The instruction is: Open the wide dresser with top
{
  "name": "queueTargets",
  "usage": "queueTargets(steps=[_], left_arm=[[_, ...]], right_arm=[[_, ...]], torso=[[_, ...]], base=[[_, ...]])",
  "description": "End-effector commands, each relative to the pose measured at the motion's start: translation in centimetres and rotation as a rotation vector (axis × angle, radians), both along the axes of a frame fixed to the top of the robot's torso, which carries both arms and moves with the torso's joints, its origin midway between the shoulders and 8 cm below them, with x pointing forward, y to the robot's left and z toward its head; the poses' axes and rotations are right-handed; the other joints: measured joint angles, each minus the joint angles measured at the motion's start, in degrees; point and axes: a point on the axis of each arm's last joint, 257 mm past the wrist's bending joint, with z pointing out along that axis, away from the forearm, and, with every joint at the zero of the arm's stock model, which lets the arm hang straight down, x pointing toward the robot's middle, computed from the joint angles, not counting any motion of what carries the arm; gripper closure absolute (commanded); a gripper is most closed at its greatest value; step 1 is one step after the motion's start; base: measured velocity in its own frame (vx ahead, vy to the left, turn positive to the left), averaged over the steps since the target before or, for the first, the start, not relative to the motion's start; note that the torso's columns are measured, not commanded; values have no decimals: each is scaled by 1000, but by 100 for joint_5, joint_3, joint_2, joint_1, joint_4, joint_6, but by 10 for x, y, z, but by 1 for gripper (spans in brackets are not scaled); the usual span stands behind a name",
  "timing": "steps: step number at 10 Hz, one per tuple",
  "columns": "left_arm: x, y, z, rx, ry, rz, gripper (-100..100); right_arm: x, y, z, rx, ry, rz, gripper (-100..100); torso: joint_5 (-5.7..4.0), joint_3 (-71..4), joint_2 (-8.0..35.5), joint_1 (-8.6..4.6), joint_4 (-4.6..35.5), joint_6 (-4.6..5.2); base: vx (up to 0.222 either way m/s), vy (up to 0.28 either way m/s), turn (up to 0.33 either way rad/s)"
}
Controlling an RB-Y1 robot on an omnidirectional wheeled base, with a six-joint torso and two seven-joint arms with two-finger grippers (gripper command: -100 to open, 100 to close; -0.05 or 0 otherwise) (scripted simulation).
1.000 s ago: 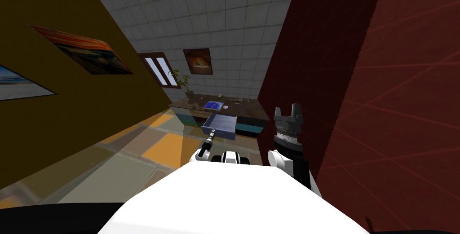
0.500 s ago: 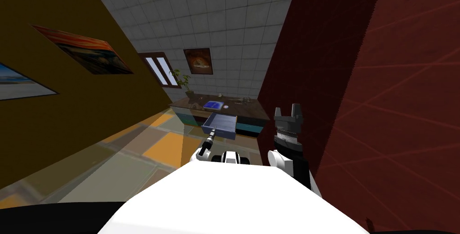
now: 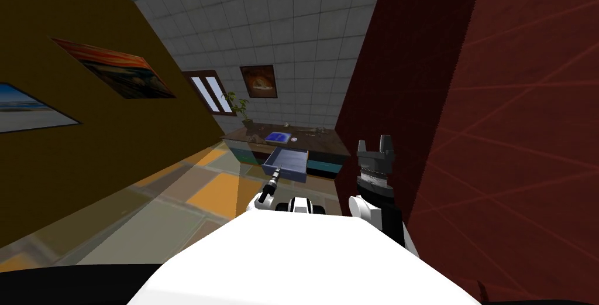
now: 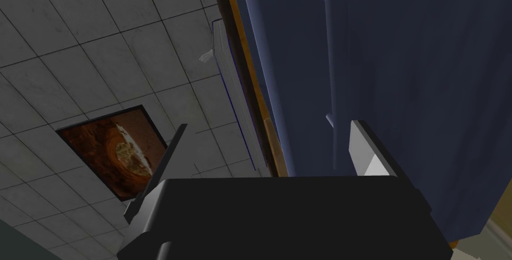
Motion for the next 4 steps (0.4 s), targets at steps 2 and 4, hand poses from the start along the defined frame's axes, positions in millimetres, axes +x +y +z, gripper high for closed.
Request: queueTargets(steps=[2,4], left_arm=[[-5,1,-8,1,20,4,0],[-7,2,-12,1,30,6,0]], right_arm=[[0,0,0,0,0,0,0],[0,0,0,0,0,0,0]], torso=[[15,-20,-36,14,-29,3],[24,-27,-51,23,-45,4]], base=[[0,0,0],[0,0,0]])
